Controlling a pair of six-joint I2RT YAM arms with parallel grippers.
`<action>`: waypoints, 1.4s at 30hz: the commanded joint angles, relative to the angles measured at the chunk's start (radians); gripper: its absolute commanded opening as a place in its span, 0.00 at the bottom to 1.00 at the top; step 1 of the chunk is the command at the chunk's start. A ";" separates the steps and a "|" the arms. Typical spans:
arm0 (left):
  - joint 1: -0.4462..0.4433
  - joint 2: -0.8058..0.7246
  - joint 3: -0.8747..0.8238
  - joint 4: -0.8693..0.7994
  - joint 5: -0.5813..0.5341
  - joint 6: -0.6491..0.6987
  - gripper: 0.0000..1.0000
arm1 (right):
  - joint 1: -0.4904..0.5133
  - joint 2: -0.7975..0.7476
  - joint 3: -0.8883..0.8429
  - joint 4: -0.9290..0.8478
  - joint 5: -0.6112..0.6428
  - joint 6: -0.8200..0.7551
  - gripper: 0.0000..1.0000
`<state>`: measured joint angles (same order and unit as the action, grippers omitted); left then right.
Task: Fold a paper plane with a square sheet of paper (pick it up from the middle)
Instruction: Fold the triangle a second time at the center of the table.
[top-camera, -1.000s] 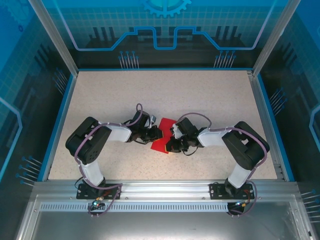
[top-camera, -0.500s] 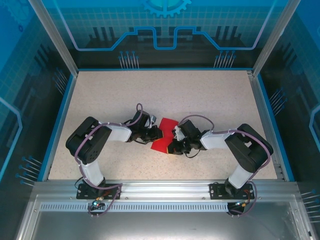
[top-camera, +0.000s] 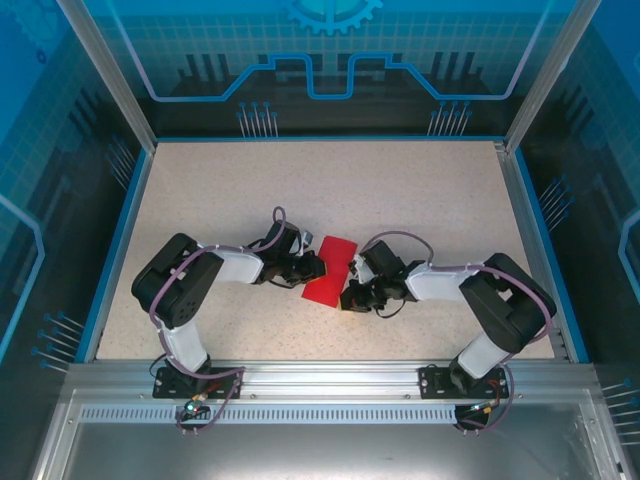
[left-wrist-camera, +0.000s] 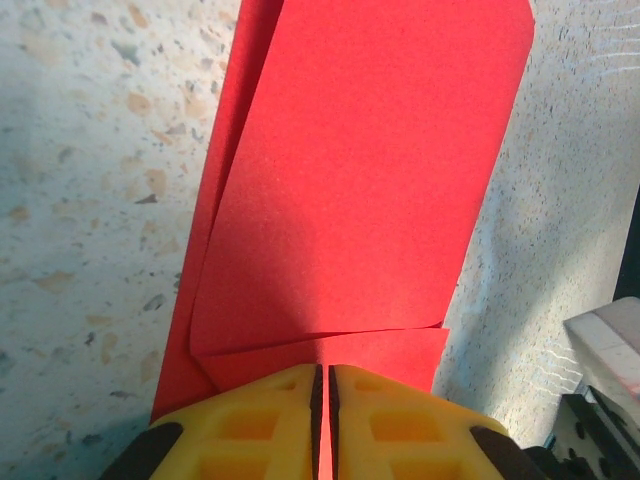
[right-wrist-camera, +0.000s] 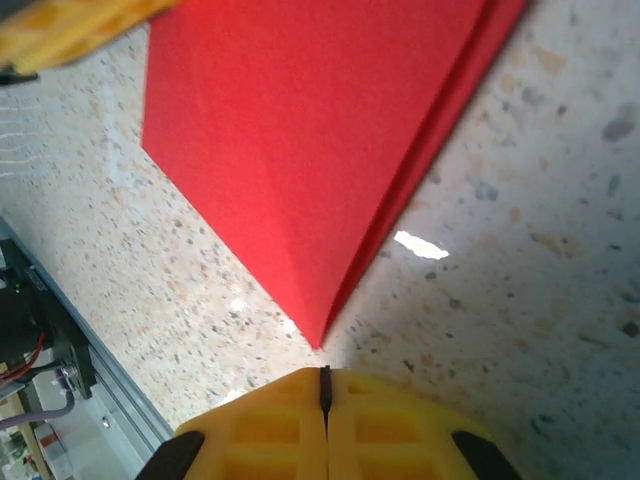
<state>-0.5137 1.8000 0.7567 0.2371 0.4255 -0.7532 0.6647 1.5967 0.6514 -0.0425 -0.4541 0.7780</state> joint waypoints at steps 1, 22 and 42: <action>-0.003 0.038 -0.008 -0.069 -0.045 0.013 0.15 | -0.008 -0.033 0.075 -0.030 0.021 0.002 0.07; -0.002 0.042 -0.013 -0.063 -0.047 0.005 0.15 | 0.012 0.152 0.108 0.039 0.008 0.038 0.07; -0.006 0.019 -0.010 -0.053 -0.027 -0.007 0.17 | -0.088 -0.078 -0.084 0.056 0.046 0.037 0.21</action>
<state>-0.5137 1.8000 0.7567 0.2405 0.4294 -0.7601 0.6140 1.5566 0.5663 0.0364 -0.4522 0.8085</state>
